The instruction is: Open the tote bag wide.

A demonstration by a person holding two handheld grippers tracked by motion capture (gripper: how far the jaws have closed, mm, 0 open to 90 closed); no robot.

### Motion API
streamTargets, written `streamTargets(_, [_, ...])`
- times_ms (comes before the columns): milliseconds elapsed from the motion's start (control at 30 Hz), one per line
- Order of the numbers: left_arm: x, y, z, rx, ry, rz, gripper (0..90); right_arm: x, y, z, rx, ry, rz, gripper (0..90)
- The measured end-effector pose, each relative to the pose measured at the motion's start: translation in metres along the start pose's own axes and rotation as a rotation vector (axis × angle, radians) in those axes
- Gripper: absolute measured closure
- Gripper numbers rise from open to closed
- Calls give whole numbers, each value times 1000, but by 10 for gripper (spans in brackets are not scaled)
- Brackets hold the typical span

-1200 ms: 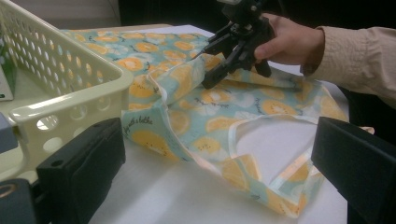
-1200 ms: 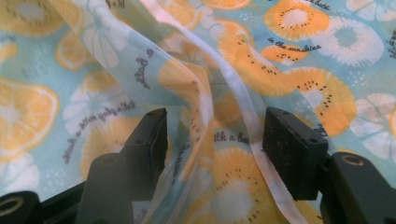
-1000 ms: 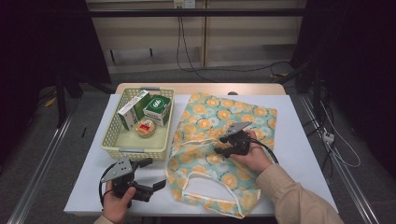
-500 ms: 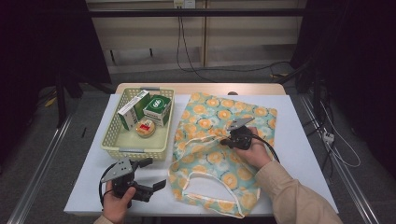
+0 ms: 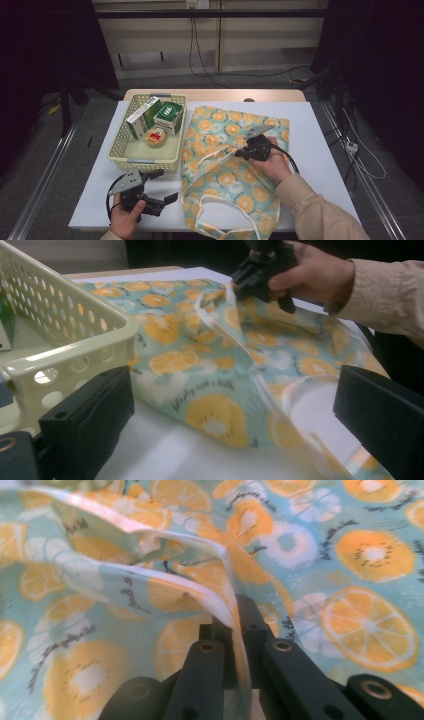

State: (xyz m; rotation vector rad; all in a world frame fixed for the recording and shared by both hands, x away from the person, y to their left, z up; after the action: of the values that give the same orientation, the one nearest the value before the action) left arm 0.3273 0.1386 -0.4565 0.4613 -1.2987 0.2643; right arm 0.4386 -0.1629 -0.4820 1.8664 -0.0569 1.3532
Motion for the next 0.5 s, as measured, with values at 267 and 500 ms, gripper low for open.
streamTargets(267, [-1,4,-3,7,4,0,26,-5,-24,23,-86,11,4,644])
streamTargets(500, [-1,3,-3,3,8,5,26,-6,-30,16,-68,41,-23,329])
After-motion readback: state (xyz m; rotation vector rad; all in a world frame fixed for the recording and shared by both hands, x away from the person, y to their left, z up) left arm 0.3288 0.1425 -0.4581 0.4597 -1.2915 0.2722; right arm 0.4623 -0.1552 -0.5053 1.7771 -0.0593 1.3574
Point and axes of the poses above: each handheld gripper's, and its own axes: y roughly backward along the jaws, x roughly out of its top, z roughly to its right, the point moved 6 cm from there along -y, roughly forward along the jaws, and after that the axes turned 6 degrees about z, right-handed, at the moved point
